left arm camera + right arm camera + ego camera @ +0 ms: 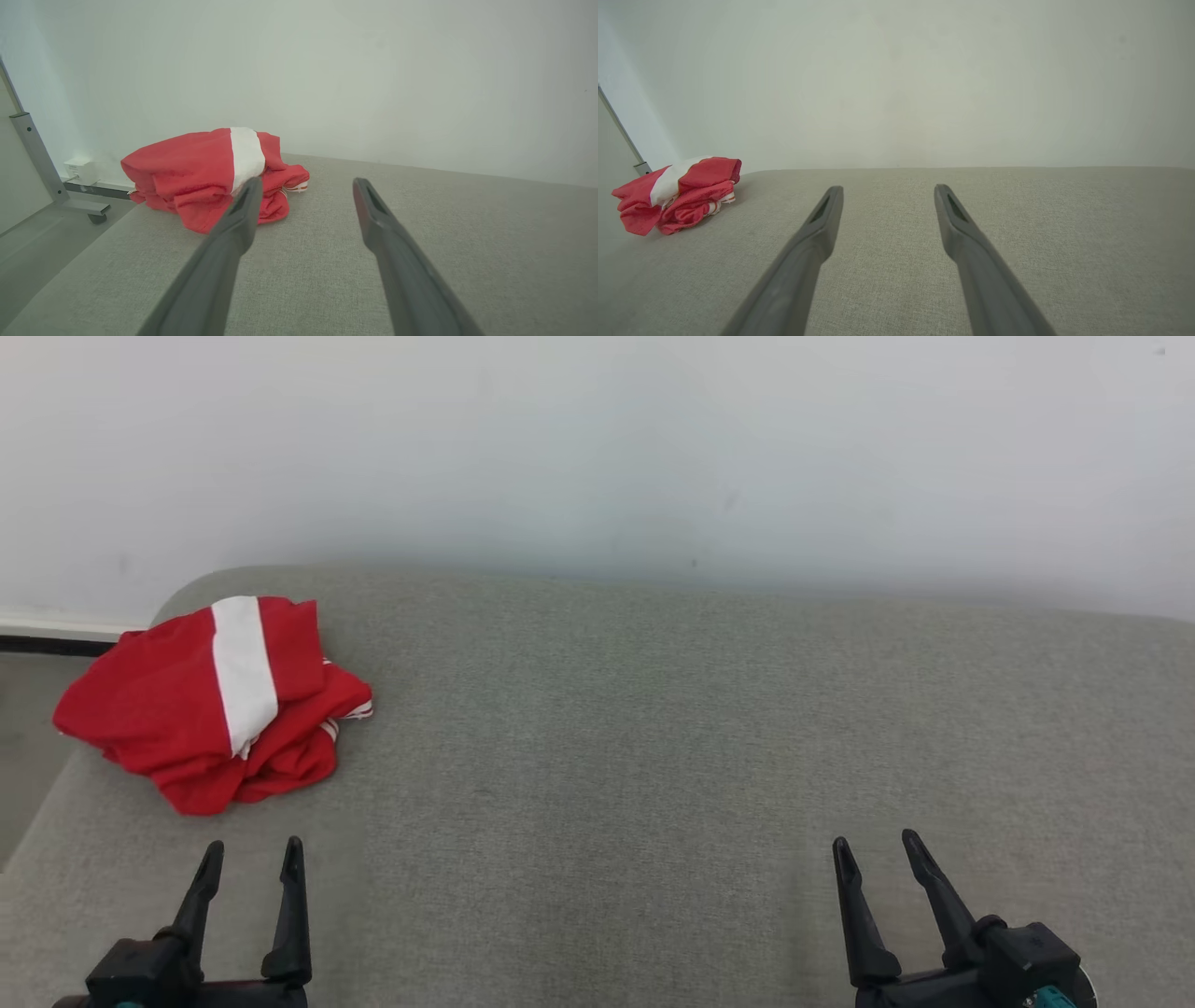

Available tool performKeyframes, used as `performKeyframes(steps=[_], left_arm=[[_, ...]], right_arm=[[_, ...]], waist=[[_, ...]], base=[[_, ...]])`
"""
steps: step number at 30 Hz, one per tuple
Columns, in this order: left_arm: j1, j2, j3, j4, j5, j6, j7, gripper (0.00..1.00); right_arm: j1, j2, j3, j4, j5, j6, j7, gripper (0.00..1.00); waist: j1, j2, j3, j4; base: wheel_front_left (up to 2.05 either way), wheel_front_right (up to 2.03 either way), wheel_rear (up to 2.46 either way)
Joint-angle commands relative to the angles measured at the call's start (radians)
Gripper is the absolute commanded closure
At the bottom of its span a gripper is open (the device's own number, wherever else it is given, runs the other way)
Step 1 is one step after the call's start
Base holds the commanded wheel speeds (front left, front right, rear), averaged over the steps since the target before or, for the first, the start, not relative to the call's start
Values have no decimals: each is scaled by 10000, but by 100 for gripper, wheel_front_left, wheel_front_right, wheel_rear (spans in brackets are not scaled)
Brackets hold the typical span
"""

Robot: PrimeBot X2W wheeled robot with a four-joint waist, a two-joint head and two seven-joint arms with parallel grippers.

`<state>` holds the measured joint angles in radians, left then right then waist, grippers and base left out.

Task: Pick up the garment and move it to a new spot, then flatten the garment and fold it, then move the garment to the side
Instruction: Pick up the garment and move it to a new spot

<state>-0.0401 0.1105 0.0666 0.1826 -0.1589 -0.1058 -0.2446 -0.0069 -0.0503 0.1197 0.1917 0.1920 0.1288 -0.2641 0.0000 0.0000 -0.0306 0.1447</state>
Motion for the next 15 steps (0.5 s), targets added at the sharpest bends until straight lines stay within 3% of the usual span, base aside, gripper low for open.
performKeyframes(steps=[1,15], left_arm=[[-150,90,61,-1,-14,71,32,0],[-140,330,175,147,-89,342,264,0]], right_arm=[[60,-12,-2,121,55,35,-6,0],[-101,-7,58,452,25,35,48,0]], waist=[[0,0,-21,627],[0,0,-22,2741]], base=[[0,0,0],[0,0,0]])
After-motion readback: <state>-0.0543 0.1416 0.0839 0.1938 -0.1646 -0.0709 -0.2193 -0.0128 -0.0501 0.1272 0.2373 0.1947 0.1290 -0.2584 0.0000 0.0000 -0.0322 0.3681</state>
